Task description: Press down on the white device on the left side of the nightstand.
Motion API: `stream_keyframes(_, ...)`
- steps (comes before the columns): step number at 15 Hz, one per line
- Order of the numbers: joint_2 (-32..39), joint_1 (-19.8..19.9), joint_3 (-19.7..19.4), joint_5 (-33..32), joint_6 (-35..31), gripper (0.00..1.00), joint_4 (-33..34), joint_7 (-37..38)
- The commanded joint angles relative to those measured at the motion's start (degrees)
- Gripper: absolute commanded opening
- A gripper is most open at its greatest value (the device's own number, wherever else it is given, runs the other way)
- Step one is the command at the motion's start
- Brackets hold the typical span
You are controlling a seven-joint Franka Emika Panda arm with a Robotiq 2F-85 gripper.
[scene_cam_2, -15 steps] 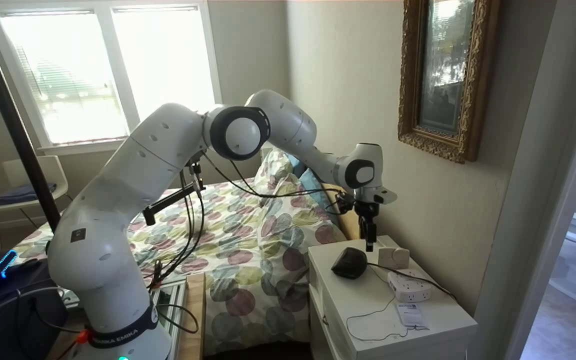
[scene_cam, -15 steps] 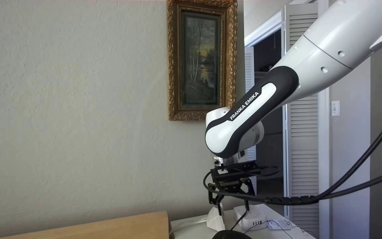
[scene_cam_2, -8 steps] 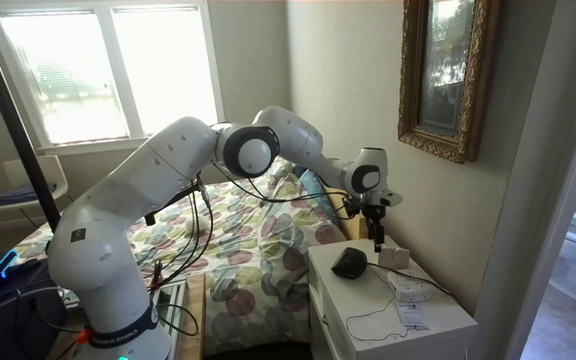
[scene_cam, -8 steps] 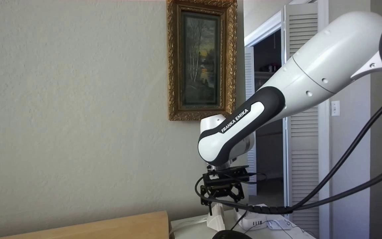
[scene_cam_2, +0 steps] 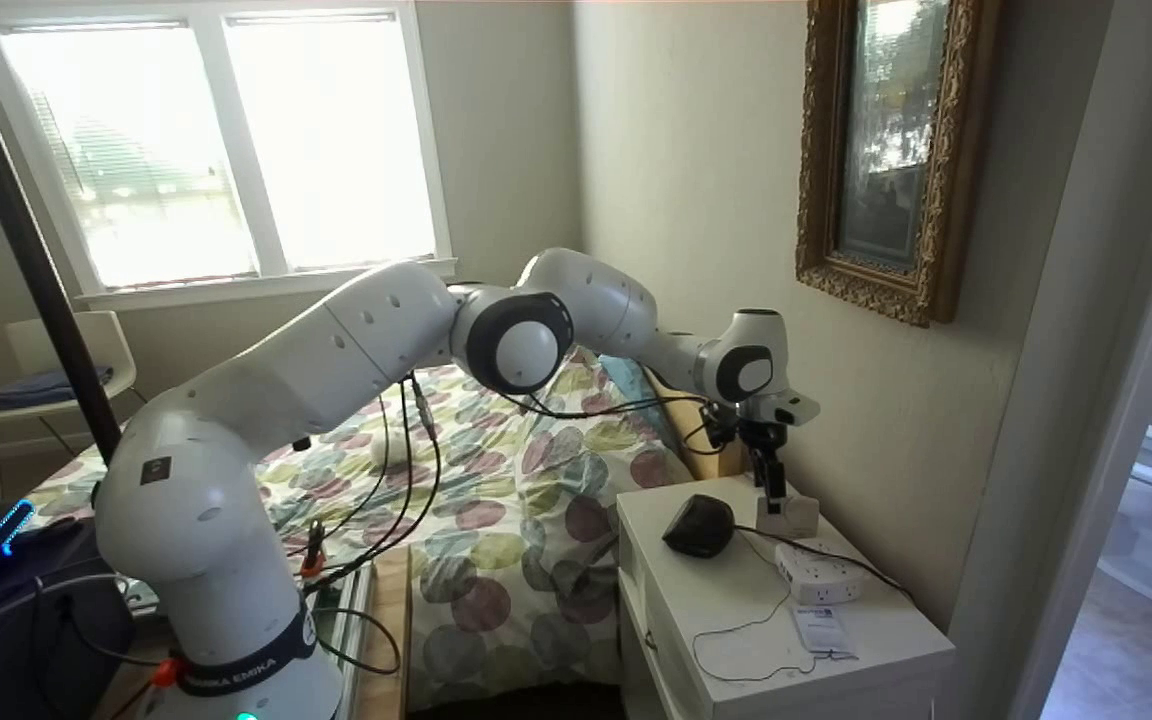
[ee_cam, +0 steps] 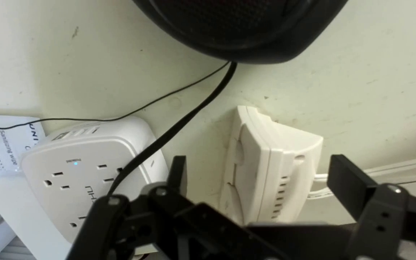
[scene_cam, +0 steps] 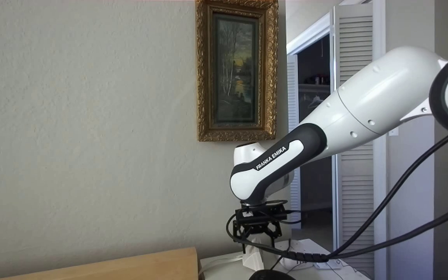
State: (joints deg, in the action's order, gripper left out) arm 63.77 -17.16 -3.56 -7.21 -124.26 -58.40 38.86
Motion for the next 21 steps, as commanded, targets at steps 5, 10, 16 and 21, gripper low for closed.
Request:
stream_keyframes(5, 5.66, 0.74, -0.69, 2.21, 3.96, 1.00, 9.47, 3.68)
stream_keyframes(10, 6.10, 0.81, -0.27, 2.61, 9.49, 1.00, 12.14, 7.37)
stream_keyframes(16, 6.40, 2.46, 1.96, 5.15, 11.26, 1.00, 13.49, 8.48)
stream_keyframes(21, 7.72, 3.54, 2.60, 7.37, 10.70, 1.00, 14.61, 8.35)
